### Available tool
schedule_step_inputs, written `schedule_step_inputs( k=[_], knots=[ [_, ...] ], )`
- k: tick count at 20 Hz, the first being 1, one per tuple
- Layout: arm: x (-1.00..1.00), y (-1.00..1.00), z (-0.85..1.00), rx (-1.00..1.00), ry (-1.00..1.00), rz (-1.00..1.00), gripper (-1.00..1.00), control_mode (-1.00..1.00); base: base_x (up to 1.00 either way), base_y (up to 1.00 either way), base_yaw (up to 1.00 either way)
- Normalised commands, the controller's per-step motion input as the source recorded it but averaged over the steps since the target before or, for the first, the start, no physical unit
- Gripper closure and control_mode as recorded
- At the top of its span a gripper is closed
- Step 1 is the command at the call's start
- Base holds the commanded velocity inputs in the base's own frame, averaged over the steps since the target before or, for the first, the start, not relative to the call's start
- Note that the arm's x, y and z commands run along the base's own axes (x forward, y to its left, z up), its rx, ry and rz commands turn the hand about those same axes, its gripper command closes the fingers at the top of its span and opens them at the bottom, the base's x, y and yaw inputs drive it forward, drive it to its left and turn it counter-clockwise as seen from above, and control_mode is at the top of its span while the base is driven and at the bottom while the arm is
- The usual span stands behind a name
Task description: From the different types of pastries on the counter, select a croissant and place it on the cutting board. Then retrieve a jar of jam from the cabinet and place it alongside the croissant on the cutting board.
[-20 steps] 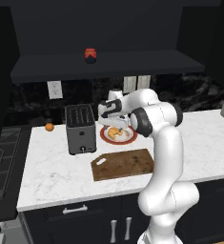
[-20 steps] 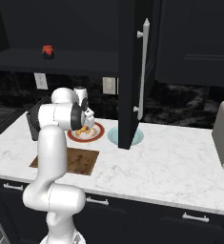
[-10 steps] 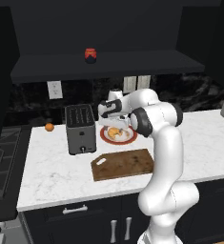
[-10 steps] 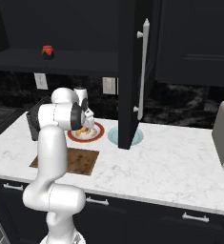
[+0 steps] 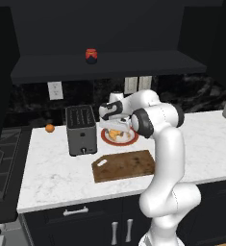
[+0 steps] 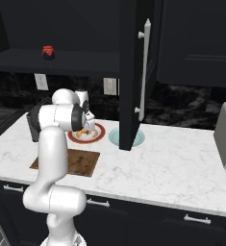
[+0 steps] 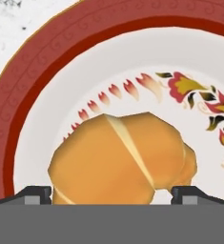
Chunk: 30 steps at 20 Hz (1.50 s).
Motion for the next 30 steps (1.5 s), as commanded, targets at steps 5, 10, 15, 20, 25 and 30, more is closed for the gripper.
schedule_step_inputs(
  k=[5, 10, 15, 20, 25, 30],
  knots=[
    [0.0, 0.0, -0.24, 0.0, 0.0, 0.0, -1.0, -1.0, 0.0, 0.0, 0.0],
    [0.0, 0.01, -0.12, 0.0, 0.0, 0.0, 1.0, -1.0, 0.0, 0.0, 0.0],
    [0.0, 0.0, 0.0, 0.0, 0.0, 0.0, 1.0, -1.0, 0.0, 0.0, 0.0],
    [-0.1, 0.0, 0.37, 0.01, 0.0, 0.0, 1.0, -1.0, 0.0, 0.0, 0.0],
    [-0.27, -0.04, 0.79, 0.01, 0.0, 0.0, 1.0, -1.0, 0.0, 0.0, 0.0],
    [-0.07, 0.0, 0.22, 0.0, 0.0, 0.0, 1.0, -1.0, 0.0, 0.0, 0.0]
  ],
)
